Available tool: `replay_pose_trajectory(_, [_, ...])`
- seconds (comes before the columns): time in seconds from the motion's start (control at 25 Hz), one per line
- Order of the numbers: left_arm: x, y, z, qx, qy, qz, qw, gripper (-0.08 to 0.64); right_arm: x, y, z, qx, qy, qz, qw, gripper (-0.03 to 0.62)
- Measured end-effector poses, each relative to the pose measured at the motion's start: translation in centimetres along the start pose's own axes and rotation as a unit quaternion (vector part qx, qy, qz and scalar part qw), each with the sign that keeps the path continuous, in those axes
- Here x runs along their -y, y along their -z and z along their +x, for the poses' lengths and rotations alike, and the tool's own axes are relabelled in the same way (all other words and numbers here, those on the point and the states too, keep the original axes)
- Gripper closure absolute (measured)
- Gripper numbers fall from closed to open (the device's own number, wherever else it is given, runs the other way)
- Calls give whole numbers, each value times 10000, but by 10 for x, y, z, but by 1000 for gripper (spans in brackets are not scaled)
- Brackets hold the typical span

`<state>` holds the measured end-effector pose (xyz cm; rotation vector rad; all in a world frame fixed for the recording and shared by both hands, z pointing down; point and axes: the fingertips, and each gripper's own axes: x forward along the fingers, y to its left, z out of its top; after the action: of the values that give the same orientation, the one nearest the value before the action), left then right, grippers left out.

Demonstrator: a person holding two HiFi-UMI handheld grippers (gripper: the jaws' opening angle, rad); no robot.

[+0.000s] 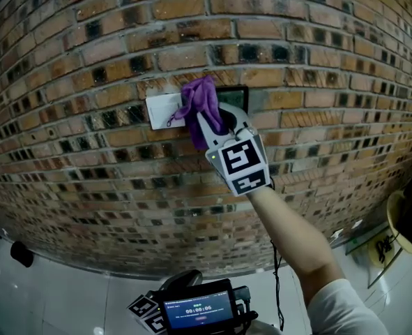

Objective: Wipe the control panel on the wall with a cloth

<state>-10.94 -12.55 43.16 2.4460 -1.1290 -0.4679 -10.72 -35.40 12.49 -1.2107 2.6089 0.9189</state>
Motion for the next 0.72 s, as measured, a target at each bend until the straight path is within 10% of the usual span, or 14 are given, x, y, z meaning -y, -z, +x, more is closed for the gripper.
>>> replay_pose_trajectory(0.28, [0, -1, -7, 63, -65, 2, 10000, 528, -47, 4, 25, -154, -643, -177, 9977, 512])
replay_pose_trajectory(0.72, [3, 2, -4, 32, 14, -35, 10000, 528, -18, 22, 18, -400, -368, -218, 9983, 512])
